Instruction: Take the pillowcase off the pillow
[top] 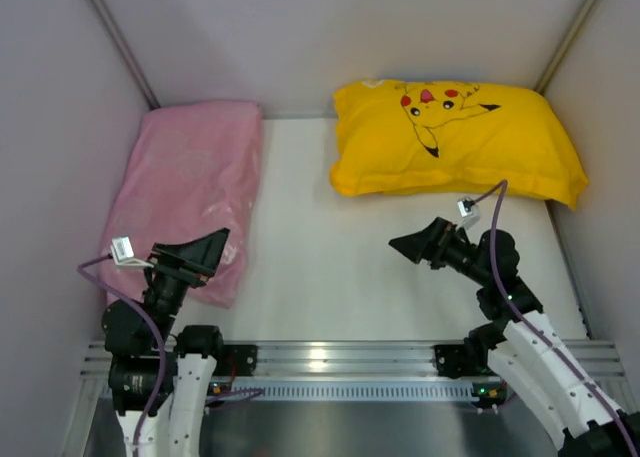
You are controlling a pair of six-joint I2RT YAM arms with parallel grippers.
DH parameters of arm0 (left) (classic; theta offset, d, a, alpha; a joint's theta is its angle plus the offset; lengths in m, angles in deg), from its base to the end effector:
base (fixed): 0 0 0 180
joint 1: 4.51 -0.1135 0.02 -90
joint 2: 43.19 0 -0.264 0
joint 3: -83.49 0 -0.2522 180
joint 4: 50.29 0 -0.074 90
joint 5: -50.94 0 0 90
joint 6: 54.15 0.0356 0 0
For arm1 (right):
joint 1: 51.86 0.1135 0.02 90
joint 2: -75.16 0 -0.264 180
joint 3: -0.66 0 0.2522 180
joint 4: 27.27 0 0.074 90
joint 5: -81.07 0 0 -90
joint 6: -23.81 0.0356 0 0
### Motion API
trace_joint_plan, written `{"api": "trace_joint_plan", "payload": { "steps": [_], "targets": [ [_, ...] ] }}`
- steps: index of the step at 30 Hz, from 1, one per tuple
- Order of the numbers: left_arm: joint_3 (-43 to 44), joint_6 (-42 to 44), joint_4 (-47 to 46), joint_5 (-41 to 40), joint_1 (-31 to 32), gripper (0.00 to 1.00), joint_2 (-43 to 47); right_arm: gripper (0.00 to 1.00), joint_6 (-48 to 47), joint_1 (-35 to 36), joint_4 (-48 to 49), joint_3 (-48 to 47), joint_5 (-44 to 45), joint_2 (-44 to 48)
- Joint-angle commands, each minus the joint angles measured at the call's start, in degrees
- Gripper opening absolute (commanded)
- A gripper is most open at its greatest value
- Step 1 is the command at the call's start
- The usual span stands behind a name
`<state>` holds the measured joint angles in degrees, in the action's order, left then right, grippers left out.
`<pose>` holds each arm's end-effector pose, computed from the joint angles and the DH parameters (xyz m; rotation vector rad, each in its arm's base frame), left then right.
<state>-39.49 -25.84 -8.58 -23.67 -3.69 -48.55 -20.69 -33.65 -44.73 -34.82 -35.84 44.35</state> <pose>0.0202 -0.0097 0.3547 -0.5426 1.3920 -1.0816 0.1353 0.0615 0.2458 0.0958 1.9375 1.1902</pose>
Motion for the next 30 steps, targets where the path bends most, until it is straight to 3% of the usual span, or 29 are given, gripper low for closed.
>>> {"api": "trace_joint_plan", "payload": {
  "steps": [1,3,5,8,10,13,16,20,30],
  "targets": [
    [1.5,6.1,6.9,0.8,-0.5,0.99,-0.5,0.99,17.8,-0.2,25.9,5.7,-4.0,-7.6],
    [1.7,8.7,8.4,-1.2,-0.5,0.99,-0.8,0.99,21.6,0.9,45.1,7.9,-5.3,-13.7],
    [1.9,11.6,9.4,-3.0,-0.5,0.99,-1.1,0.99,20.3,5.1,52.0,5.0,-6.6,-24.6],
    [3.1,16.8,12.3,-7.4,-0.5,0.99,-2.3,0.99,11.6,13.5,43.4,-6.3,-3.2,-36.3],
    [4.0,19.1,15.0,-11.1,-0.4,0.98,-4.2,1.0,6.1,20.8,38.7,-12.4,4.4,-40.7],
    [5.1,23.4,17.2,-14.6,-0.4,0.97,-8.2,0.99,2.9,26.1,35.3,-20.2,9.9,-49.9],
    [5.9,26.1,17.8,-16.7,-0.4,0.97,-11.8,1.0,5.7,27.7,41.8,-25.2,7.9,-62.9],
    [8.1,23.4,18.2,-16.5,-0.4,0.96,-14.7,0.99,10.0,30.3,48.5,-33.5,5.5,-75.8],
    [12.5,21.4,18.3,-7.2,-0.5,0.95,-13.8,0.99,3.5,36.8,33.9,-63.7,13.3,-96.1]
  ]
}}
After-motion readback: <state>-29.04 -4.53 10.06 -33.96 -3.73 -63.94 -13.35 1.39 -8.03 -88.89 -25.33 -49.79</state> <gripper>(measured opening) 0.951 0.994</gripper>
